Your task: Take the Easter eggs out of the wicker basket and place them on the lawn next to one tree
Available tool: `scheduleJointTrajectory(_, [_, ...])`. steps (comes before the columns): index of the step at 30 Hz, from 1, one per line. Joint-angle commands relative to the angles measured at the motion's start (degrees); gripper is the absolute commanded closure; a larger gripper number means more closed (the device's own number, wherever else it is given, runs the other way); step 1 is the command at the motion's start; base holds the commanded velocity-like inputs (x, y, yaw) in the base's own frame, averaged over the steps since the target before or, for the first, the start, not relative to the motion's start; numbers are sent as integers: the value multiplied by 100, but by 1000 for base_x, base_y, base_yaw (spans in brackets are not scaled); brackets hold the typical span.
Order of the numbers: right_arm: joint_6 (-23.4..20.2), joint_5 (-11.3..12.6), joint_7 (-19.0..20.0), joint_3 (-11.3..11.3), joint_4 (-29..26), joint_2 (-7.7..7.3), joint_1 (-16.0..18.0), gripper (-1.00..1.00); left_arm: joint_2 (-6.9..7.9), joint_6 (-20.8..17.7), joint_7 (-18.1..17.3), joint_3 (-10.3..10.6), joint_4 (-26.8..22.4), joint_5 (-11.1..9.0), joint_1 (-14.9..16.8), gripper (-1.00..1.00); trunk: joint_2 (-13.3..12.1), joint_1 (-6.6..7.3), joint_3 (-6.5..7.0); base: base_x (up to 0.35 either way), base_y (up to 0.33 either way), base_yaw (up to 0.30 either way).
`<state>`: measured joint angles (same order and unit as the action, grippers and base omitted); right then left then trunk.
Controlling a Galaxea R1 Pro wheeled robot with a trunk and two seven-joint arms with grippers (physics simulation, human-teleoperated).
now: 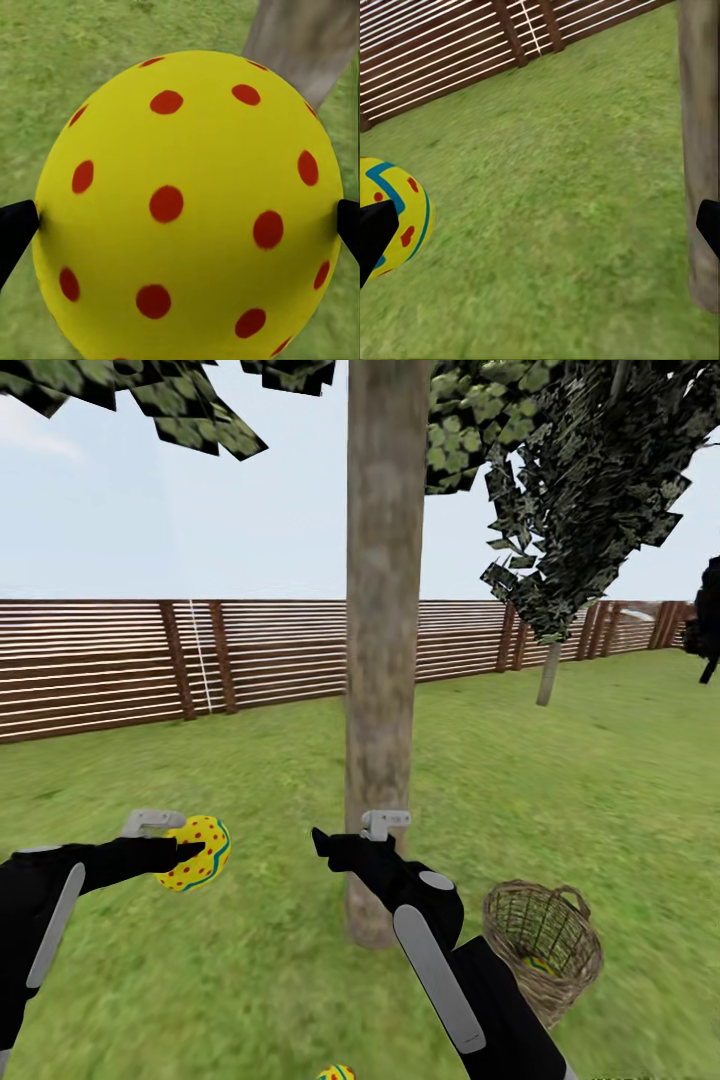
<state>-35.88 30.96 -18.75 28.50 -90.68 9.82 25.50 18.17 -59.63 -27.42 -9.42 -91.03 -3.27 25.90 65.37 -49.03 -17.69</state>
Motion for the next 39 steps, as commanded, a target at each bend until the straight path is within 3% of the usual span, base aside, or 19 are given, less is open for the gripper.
scheduleJointTrajectory(1, [-12, 60, -59, 7, -3, 2, 7, -100, 2, -37, 0, -9, -3, -33, 3, 100, 5, -2, -3, 132, 308, -261])
scheduleJointTrajectory(18, [-9, 62, -59, 7, -13, 2, 7, -100, -1, -37, 0, -7, -3, -25, 3, 100, 5, -2, 85, -11, 226, -253])
scheduleJointTrajectory(28, [-15, 60, -59, 7, -12, 2, 7, -100, 1, -37, 0, -13, -3, -26, 3, 100, 5, -2, 140, 17, 28, -231])
scheduleJointTrajectory(39, [-15, 63, -59, 8, -15, 2, 7, -100, 2, -37, 0, -16, -3, -25, 3, 100, 5, -2, 145, 0, 0, -21])
